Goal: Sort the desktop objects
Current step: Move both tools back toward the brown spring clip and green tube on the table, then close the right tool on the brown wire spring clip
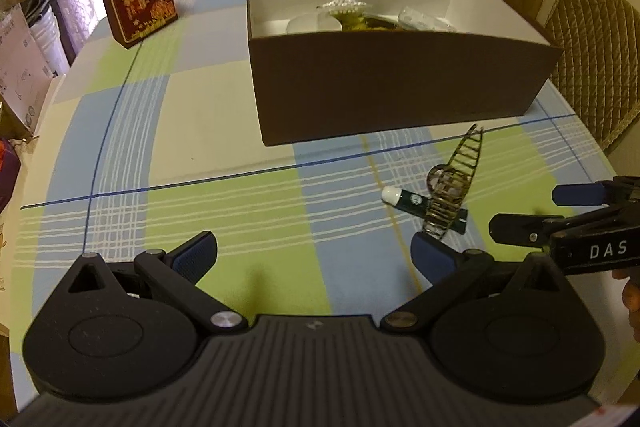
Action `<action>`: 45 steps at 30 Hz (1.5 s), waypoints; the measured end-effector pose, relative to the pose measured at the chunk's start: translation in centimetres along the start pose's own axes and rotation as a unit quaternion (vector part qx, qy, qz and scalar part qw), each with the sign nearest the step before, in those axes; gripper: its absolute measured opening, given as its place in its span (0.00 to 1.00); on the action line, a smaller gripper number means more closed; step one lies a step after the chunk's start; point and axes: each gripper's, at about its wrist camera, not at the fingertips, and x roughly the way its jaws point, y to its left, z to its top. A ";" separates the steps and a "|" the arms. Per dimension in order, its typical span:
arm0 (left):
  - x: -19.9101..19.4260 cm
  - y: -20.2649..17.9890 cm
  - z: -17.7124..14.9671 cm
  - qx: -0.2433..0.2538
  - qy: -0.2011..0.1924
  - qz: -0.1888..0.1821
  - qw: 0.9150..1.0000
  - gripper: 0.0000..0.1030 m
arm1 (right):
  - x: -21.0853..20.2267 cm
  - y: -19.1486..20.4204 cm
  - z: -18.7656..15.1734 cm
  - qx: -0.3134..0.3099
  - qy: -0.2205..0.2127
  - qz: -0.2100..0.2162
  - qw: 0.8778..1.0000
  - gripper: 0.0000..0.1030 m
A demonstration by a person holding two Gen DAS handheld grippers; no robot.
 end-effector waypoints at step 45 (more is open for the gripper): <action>5.1 -1.6 0.8 0.033 0.012 -0.055 0.998 0.98 | 1.1 -2.7 0.2 -0.058 -0.005 -0.070 0.996 0.24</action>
